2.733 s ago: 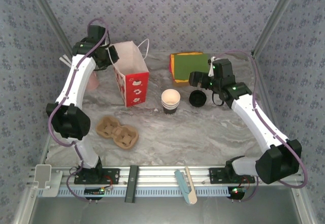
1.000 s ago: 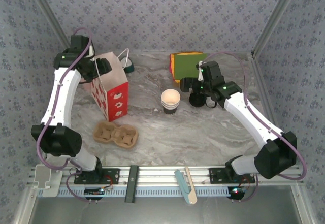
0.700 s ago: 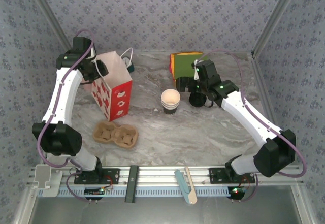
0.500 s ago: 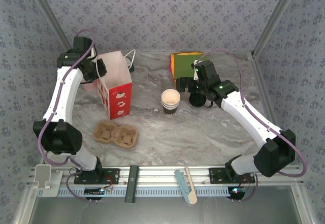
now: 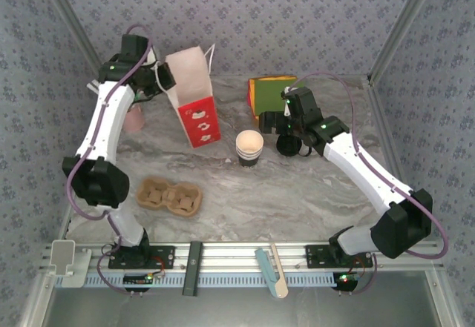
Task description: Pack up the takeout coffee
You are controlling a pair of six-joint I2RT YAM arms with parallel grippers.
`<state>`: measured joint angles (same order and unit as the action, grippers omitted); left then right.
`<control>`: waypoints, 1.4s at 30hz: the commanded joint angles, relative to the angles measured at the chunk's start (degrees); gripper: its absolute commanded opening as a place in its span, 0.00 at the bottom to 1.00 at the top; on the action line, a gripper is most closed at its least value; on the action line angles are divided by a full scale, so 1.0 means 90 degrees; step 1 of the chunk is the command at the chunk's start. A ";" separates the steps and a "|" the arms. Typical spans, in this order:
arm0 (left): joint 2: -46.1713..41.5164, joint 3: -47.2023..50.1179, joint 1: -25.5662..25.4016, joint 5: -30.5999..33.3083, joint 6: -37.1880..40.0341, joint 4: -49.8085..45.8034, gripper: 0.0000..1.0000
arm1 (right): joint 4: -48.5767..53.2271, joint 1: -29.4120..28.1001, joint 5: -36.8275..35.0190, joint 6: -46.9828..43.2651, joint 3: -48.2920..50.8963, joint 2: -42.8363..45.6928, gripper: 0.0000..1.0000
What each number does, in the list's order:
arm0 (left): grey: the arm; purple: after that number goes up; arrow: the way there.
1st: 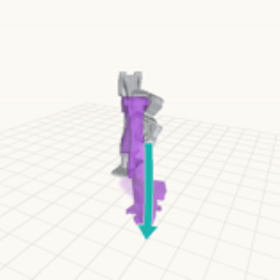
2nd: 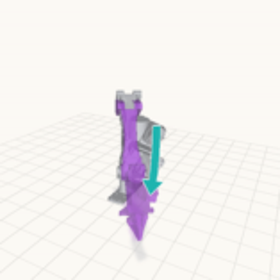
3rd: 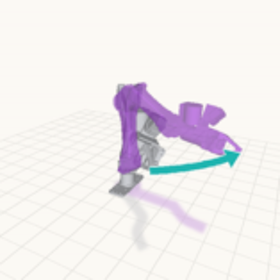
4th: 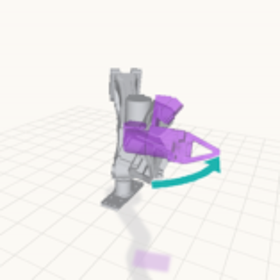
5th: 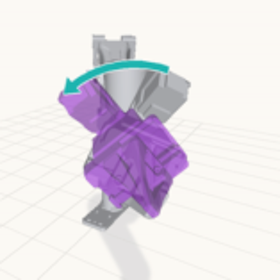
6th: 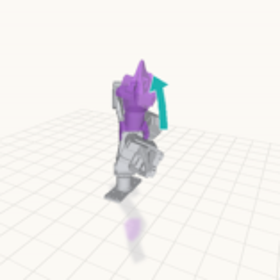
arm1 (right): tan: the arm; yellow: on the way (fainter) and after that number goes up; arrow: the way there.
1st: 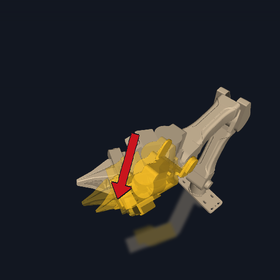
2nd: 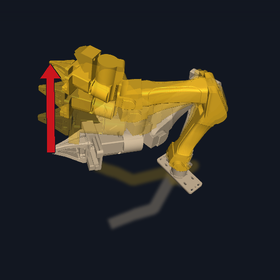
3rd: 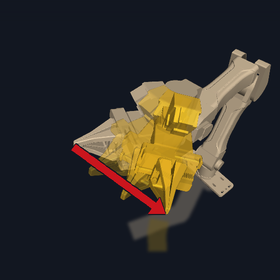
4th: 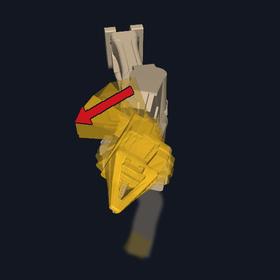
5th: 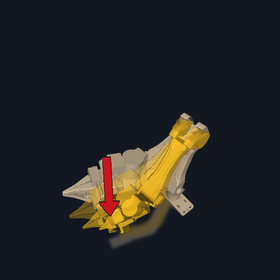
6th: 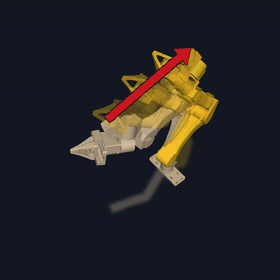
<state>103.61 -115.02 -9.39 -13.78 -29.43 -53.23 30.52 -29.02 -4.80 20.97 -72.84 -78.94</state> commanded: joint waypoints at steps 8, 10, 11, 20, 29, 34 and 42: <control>0.1365 -0.1770 -0.0236 -0.0404 0.0542 -0.0321 0.05 | 0.0235 0.0040 -0.0250 -0.0072 -0.0152 0.0021 1.00; 0.1555 -0.1946 -0.0236 -0.0503 0.0682 -0.0349 0.06 | 0.0232 0.0050 -0.0270 -0.0056 -0.0123 0.0039 1.00; 0.1650 -0.2022 -0.0234 -0.0526 0.0730 -0.0360 0.06 | 0.0222 0.0053 -0.0273 -0.0055 -0.0110 0.0029 1.00; 0.2120 -0.2342 -0.0236 -0.0495 0.0933 -0.0659 0.29 | 0.0163 0.0073 -0.0233 -0.0026 -0.0177 -0.0123 1.00; 0.2054 -0.2110 -0.0162 -0.0449 0.1085 -0.0708 0.38 | 0.0132 0.0073 -0.0167 -0.0045 -0.0242 -0.0249 1.00; 0.1793 -0.1554 0.0029 -0.1052 0.0818 -0.0141 0.42 | 0.0116 0.0096 -0.0170 -0.0045 -0.0248 -0.0264 1.00; 0.1577 -0.0932 0.0365 -0.1796 0.0467 0.0565 0.44 | 0.0105 0.0097 -0.0118 -0.0045 -0.0343 -0.0366 1.00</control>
<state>122.06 -124.46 -7.03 -25.63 -23.57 -51.90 31.48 -28.47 -5.80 20.99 -73.67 -81.54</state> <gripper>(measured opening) 0.441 0.998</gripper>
